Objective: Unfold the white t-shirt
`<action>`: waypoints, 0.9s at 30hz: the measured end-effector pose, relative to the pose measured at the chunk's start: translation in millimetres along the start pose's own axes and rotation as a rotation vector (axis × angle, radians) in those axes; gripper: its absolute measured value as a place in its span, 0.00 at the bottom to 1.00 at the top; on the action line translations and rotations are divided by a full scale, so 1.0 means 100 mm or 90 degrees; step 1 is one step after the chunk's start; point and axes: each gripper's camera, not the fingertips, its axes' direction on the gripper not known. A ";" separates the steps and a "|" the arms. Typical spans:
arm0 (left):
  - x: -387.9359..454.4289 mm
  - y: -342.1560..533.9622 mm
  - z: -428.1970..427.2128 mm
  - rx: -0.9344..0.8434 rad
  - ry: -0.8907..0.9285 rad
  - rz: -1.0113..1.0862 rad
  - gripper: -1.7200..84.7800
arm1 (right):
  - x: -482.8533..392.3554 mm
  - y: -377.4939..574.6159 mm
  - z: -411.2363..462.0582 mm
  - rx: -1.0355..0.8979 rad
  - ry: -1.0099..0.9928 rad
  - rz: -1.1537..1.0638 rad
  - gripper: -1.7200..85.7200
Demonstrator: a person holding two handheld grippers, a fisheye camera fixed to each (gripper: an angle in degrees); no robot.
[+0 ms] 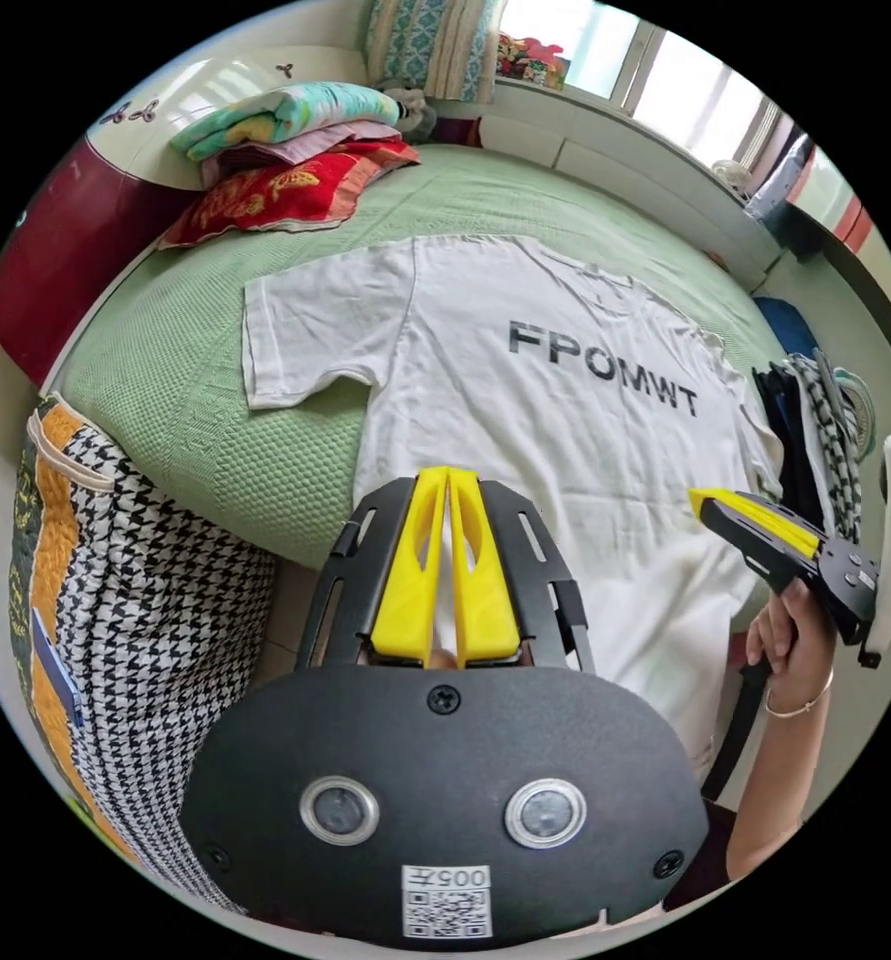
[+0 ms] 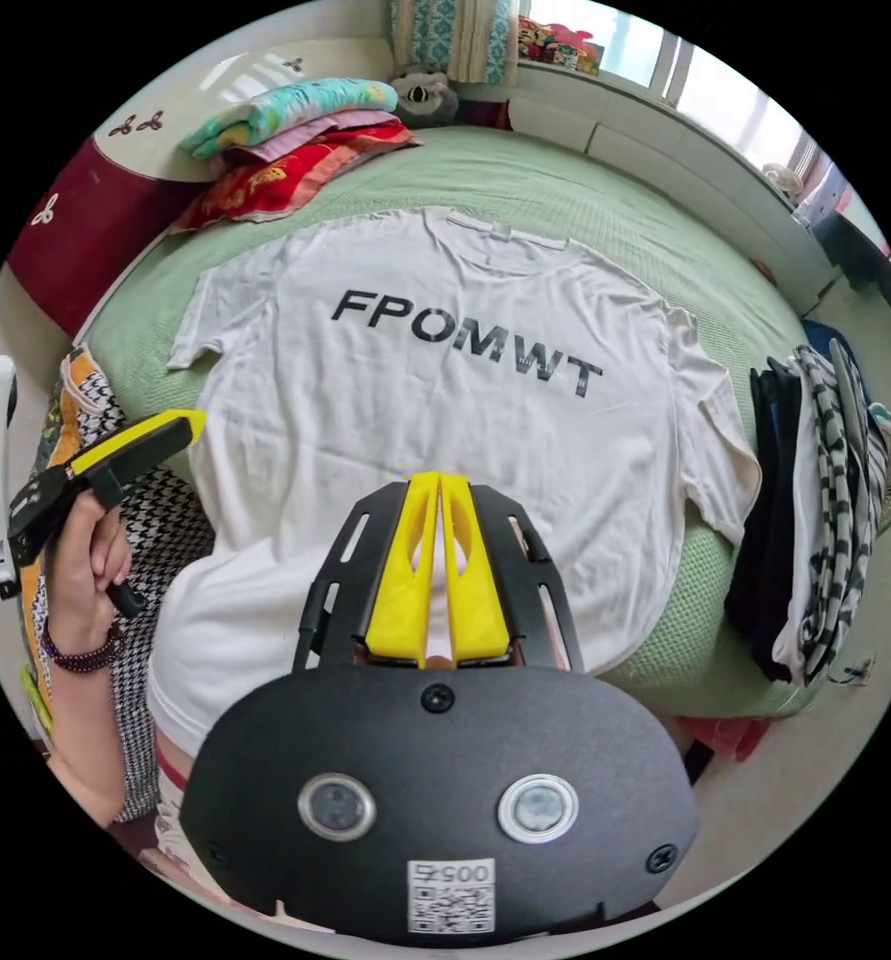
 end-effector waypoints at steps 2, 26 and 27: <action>-0.01 0.00 0.18 -0.024 -0.010 0.001 0.02 | -0.07 -0.06 0.24 -0.041 0.013 -0.005 0.00; 0.20 -0.02 0.39 0.013 -0.051 0.066 0.01 | -0.51 -0.28 0.71 -0.058 0.023 -0.026 0.00; 0.24 -0.03 0.40 0.010 -0.067 0.071 0.01 | -0.56 -0.27 0.71 -0.053 0.041 -0.040 0.00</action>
